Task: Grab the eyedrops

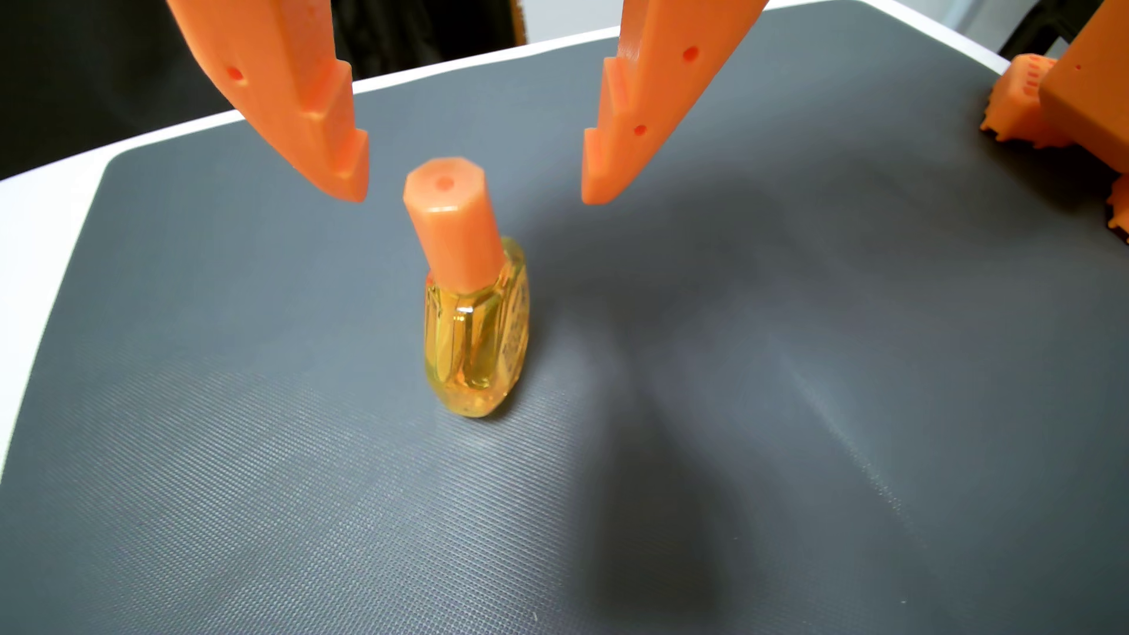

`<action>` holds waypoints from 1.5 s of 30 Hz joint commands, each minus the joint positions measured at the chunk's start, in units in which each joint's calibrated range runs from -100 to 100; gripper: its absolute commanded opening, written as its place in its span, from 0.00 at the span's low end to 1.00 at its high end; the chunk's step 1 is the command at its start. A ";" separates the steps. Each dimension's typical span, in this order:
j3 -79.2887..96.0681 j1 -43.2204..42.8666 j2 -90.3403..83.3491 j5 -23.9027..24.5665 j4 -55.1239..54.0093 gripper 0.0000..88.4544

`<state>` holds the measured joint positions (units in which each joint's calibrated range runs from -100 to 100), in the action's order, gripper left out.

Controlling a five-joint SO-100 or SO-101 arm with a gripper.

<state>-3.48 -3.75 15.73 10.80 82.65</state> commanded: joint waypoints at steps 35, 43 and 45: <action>-4.04 -1.74 11.24 8.85 -0.39 0.24; -4.04 -1.74 11.83 8.80 -1.60 0.22; -4.04 -1.74 11.92 8.80 -1.69 0.18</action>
<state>-7.45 -5.24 27.77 19.54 81.08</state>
